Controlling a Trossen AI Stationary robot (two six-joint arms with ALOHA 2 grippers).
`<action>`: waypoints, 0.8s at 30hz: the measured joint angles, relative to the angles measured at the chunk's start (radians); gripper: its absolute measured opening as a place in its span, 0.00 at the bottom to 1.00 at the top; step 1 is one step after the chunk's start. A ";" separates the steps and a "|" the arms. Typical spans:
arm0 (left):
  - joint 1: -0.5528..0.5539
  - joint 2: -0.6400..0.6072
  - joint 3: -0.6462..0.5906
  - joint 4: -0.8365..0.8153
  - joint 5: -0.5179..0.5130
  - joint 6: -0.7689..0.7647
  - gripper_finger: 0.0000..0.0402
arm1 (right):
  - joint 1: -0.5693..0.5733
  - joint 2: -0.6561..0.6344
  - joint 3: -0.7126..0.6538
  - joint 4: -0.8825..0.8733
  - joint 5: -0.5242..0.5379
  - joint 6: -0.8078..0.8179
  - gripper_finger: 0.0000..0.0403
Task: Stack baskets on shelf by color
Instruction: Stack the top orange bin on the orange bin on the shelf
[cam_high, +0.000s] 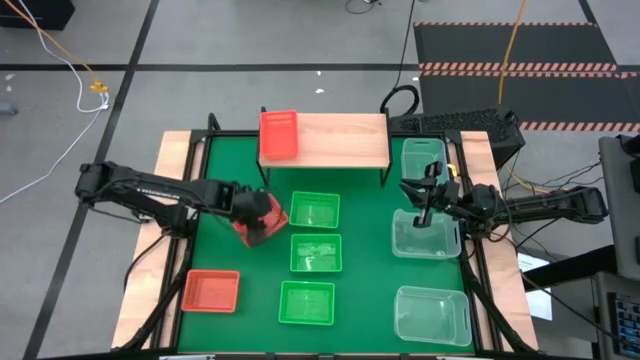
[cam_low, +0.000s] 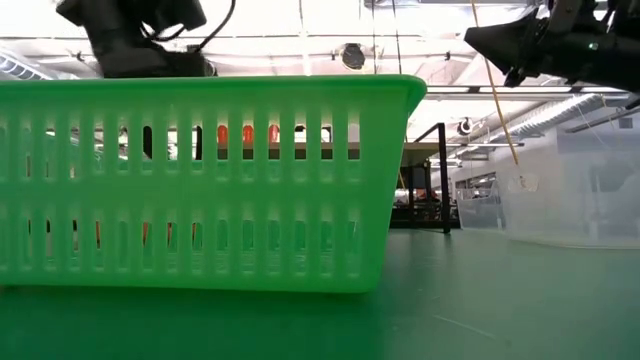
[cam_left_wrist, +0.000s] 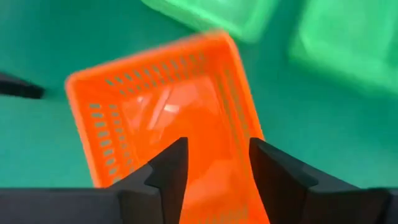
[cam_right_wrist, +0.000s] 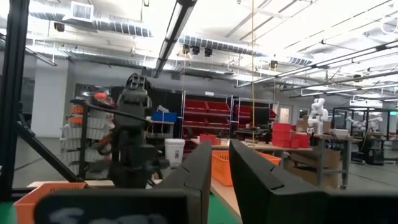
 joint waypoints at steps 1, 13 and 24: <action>-0.013 0.000 0.016 -0.044 0.016 0.060 0.44 | 0.000 0.000 0.000 -0.006 0.000 0.000 0.12; -0.180 0.008 0.027 -0.340 0.022 0.359 0.34 | 0.000 0.000 0.000 -0.040 -0.002 0.008 0.12; -0.243 0.008 0.006 -0.326 -0.098 0.309 0.30 | 0.000 0.014 0.000 -0.028 -0.003 0.015 0.12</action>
